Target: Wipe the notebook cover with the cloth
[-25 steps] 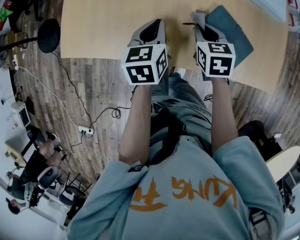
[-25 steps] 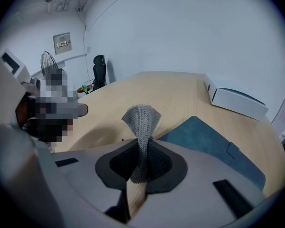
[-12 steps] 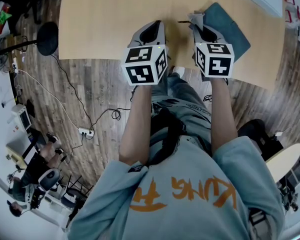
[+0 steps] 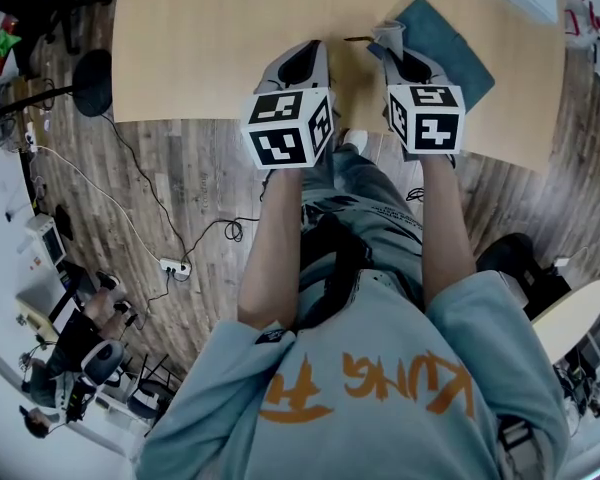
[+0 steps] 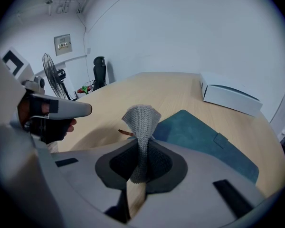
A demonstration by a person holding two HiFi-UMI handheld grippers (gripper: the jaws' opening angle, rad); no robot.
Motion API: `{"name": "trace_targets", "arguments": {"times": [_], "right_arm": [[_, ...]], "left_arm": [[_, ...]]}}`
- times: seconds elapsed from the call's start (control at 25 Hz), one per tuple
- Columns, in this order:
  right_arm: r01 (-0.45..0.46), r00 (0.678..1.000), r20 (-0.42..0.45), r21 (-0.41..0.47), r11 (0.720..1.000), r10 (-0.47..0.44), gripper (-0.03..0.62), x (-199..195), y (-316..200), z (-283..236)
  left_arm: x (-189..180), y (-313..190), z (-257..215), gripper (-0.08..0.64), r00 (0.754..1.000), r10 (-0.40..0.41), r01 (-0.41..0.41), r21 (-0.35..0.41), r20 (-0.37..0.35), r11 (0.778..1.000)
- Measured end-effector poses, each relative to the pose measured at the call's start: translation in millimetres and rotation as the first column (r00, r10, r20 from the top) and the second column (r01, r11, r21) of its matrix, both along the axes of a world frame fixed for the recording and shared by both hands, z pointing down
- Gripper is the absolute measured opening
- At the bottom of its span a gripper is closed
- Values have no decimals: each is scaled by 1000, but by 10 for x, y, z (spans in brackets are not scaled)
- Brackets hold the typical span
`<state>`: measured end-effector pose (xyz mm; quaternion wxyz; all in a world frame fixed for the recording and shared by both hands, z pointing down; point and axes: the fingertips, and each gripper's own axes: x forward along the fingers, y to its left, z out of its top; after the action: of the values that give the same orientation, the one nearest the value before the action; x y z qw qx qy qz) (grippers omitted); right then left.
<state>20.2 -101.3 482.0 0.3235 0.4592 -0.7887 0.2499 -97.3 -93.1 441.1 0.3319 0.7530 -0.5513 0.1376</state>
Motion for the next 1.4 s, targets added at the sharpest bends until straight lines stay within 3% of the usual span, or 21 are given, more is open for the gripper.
{"name": "trace_targets", "arguments": {"times": [1.4], "right_arm": [[-15,1000,22,9,1000,14,29,364,227,1]], "left_arm": [[498,187,48,18,997,79,-79,-12,22,997]]}}
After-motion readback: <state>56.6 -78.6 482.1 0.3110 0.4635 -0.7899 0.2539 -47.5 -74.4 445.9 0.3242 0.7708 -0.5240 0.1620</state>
